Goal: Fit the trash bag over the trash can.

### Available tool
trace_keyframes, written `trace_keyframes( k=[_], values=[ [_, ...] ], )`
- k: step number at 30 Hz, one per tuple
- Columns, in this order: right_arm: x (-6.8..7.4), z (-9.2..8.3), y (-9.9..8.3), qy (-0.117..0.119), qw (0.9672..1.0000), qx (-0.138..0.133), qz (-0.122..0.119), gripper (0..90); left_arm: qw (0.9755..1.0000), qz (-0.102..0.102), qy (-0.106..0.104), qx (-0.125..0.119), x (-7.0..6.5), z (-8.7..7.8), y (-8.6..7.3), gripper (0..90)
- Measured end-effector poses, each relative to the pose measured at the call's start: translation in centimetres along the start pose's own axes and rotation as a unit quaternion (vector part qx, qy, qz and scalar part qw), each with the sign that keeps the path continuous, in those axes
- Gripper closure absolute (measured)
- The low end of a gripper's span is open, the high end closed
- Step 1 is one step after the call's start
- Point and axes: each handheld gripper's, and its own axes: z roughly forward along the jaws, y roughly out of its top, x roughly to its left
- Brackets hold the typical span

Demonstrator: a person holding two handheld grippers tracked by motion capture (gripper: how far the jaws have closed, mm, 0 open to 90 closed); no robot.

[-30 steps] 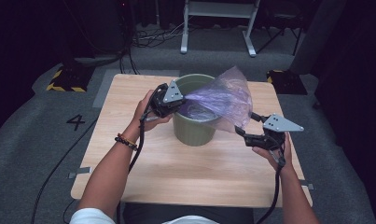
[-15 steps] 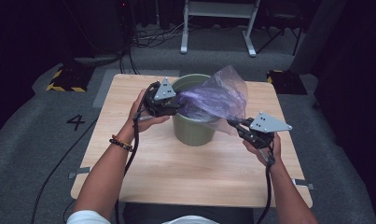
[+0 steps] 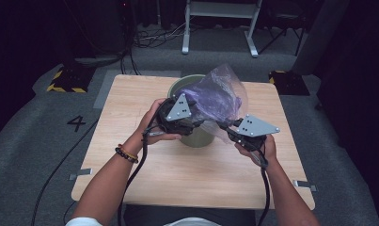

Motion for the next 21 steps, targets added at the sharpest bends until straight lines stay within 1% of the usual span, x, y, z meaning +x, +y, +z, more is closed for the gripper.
trace_keyframes(
  k=[1,2,3,4,5,6,7,8,9,10,11,13,14,15,16,17,19,20,21],
  values=[
    [0.0,0.0,0.0,0.000,1.0000,0.000,0.000,82.6,1.0000,0.000,0.000,0.000,0.0,0.0,0.0,50.6],
    [0.1,-0.1,0.2,0.006,1.0000,-0.006,0.004,80.6,1.0000,0.005,-0.001,0.004,-0.1,0.3,0.0,52.9],
    [0.1,-0.1,0.2,0.006,1.0000,-0.006,0.004,80.6,1.0000,0.002,-0.004,-0.001,-0.1,0.4,-0.1,52.9],
    [0.1,-0.4,0.4,0.010,0.9998,-0.013,0.005,78.6,0.9998,0.012,0.012,0.010,-0.1,0.7,0.0,65.2],
    [0.1,-0.4,0.4,0.010,0.9998,-0.013,0.005,78.6,0.9998,0.012,0.012,0.010,-0.1,0.7,0.0,68.9],
    [0.2,-0.7,0.5,0.012,0.9997,-0.020,0.006,77.1,0.9997,0.015,0.015,0.015,-0.1,0.8,-0.1,75.8],
    [0.2,-0.7,0.5,0.012,0.9997,-0.020,0.006,77.1,0.9997,0.015,0.015,0.015,-0.1,0.8,-0.1,79.6],
    [0.2,-1.0,0.7,0.012,0.9996,-0.025,0.008,71.3,0.9996,0.013,0.022,0.011,0.0,0.7,-0.2,82.8],
    [0.2,-1.0,0.7,0.012,0.9996,-0.025,0.008,71.3,0.9996,0.013,0.022,0.011,0.0,0.7,-0.2,86.2],
    [0.2,-1.4,0.8,0.011,0.9995,-0.028,0.009,65.2,0.9995,0.013,0.028,0.009,0.2,0.4,-0.4,89.4],
    [0.2,-1.4,0.8,0.011,0.9995,-0.028,0.009,65.2,0.9995,0.013,0.028,0.009,0.2,0.4,-0.4,89.9],
    [0.2,-1.8,0.9,0.013,0.9991,-0.036,0.018,59.4,0.9994,0.010,0.033,0.011,0.5,0.1,-0.6,90.0],
    [0.1,-2.0,0.9,0.011,0.9989,-0.041,0.019,53.2,0.9993,0.001,0.036,0.009,0.8,-0.2,-0.8,90.0],
    [0.1,-2.0,0.9,0.011,0.9989,-0.041,0.019,53.2,0.9993,0.001,0.036,0.009,0.8,-0.2,-0.8,90.0],
    [0.1,-2.4,0.9,0.012,0.9987,-0.044,0.021,49.4,0.9993,-0.012,0.035,0.001,1.2,-0.6,-1.2,90.0],
    [0.1,-2.5,0.9,0.008,0.9987,-0.045,0.022,46.9,0.9993,-0.018,0.032,-0.006,1.3,-0.8,-1.3,90.0],
    [-0.1,-2.9,0.8,-0.005,0.9983,-0.049,0.031,42.7,0.9991,-0.022,0.033,-0.011,1.5,-1.2,-1.6,90.0],
    [-0.1,-2.9,0.8,-0.005,0.9983,-0.049,0.031,42.7,0.9991,-0.022,0.033,-0.011,1.5,-1.2,-1.6,89.9],
    [-0.6,-3.2,0.5,-0.020,0.9975,-0.051,0.046,39.8,0.9990,-0.019,0.036,-0.016,1.6,-1.4,-1.8,90.0]
  ],
)
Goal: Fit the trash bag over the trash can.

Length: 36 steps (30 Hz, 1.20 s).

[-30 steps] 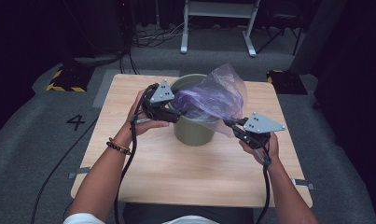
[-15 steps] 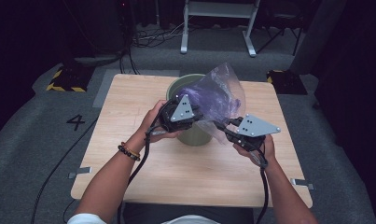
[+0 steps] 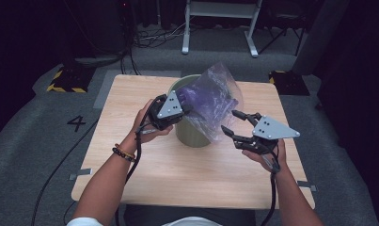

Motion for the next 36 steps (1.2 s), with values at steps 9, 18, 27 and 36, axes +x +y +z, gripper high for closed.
trace_keyframes(
  k=[9,18,27,36],
  values=[
    [-3.3,-0.2,-1.6,-0.050,0.9955,0.004,0.080,31.4,0.9999,-0.012,-0.005,-0.001,0.2,-0.9,-1.8,89.5],
    [-4.4,2.3,-2.2,-0.036,0.9915,0.029,0.122,45.8,0.9994,-0.032,0.001,-0.015,0.6,-1.9,-3.0,87.3],
    [-4.1,3.5,-2.2,-0.026,0.9931,0.042,0.106,90.0,0.9990,-0.038,0.011,-0.019,0.8,-2.9,-3.8,87.0],
    [-3.0,3.0,-1.6,-0.020,0.9967,0.033,0.072,90.0,0.9972,-0.071,0.008,-0.023,0.3,-3.8,-4.0,40.8]
  ],
)
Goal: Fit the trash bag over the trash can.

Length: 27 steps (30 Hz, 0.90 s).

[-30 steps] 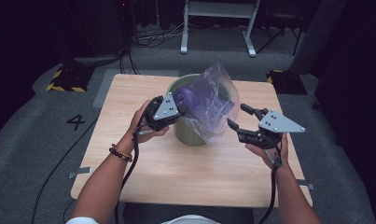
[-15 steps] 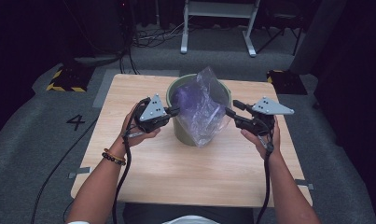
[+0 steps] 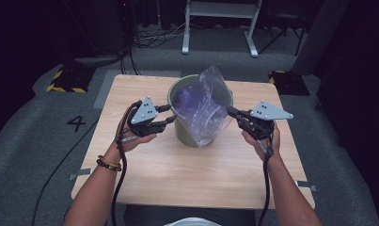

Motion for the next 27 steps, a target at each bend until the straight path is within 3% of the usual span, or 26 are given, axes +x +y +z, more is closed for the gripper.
trace_keyframes(
  k=[4,5,10,12,13,14,15,16,17,19,20,21,24,27],
  values=[
    [1.0,-0.1,0.4,-0.001,0.9997,-0.002,-0.023,90.0,0.9995,-0.008,-0.028,-0.014,-1.6,-0.4,0.8,23.6],
    [1.5,-0.2,0.6,-0.003,0.9994,-0.002,-0.033,88.7,0.9988,-0.007,-0.041,-0.025,-2.5,-0.6,1.2,19.4],
    [2.1,-0.1,0.6,-0.005,0.9988,0.002,-0.049,88.7,0.9972,-0.009,-0.060,-0.043,-3.8,-0.6,2.2,18.2],
    [2.3,0.0,0.6,-0.003,0.9985,0.003,-0.054,88.7,0.9979,-0.007,-0.045,-0.045,-4.1,-0.5,2.6,29.6],
    [2.4,0.0,0.6,0.002,0.9985,0.001,-0.055,88.7,0.9991,-0.003,-0.025,-0.036,-4.2,-0.1,2.9,33.2],
    [2.4,0.0,0.6,0.002,0.9985,0.001,-0.055,88.7,0.9991,-0.003,-0.025,-0.036,-4.2,-0.1,2.9,41.1],
    [2.5,0.0,0.6,0.007,0.9982,0.000,-0.060,88.7,0.9996,0.005,-0.008,-0.026,-4.1,0.2,3.1,48.4],
    [2.5,0.0,0.6,0.007,0.9982,0.000,-0.060,88.7,0.9996,0.005,-0.008,-0.026,-4.1,0.2,3.1,51.9],
    [2.6,0.0,0.6,0.010,0.9979,-0.001,-0.063,88.7,0.9997,0.012,0.009,-0.019,-3.9,0.5,3.0,59.7],
    [2.6,-0.1,0.5,0.012,0.9980,-0.002,-0.062,88.7,0.9997,0.014,0.008,-0.018,-3.7,0.5,2.9,72.9],
    [2.5,-0.1,0.5,0.011,0.9981,-0.003,-0.060,88.7,0.9994,0.023,0.025,-0.006,-3.2,0.5,2.8,78.4],
    [2.4,-0.2,0.5,0.008,0.9982,-0.002,-0.059,88.8,0.9987,0.029,0.042,0.000,-3.0,0.6,2.7,81.1],
    [2.1,-0.5,0.4,0.003,0.9985,-0.002,-0.055,89.4,0.9991,0.017,0.039,0.006,-2.0,0.4,2.3,88.7],
    [1.2,-0.9,0.0,-0.004,0.9991,0.001,-0.041,90.0,0.9981,0.013,0.056,0.024,-0.5,-0.2,1.5,89.8]
  ],
)
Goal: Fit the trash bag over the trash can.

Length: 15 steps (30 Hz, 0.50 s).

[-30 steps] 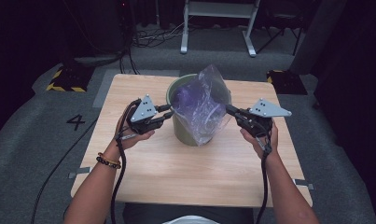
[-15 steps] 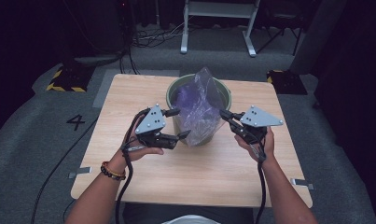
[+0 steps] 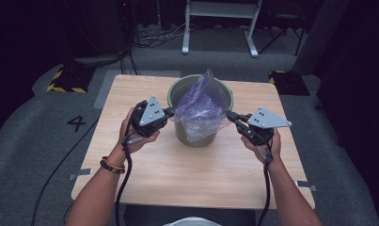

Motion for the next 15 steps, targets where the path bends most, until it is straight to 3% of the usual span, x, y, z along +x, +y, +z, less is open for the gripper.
trace_keyframes(
  k=[5,6,15],
  values=[
    [-0.8,-0.3,-0.5,-0.006,0.9999,0.006,0.013,90.0,0.9998,-0.001,0.013,0.013,1.2,-0.5,-0.8,89.9],
    [-0.9,-0.4,-0.5,-0.007,0.9998,0.006,0.015,90.0,0.9998,-0.012,0.012,0.014,1.8,-0.8,-1.2,89.9],
    [-2.0,-0.9,-1.8,-0.026,0.9988,0.025,0.033,90.0,0.9989,-0.023,0.020,0.035,3.1,-1.6,-3.1,89.9]
  ],
)
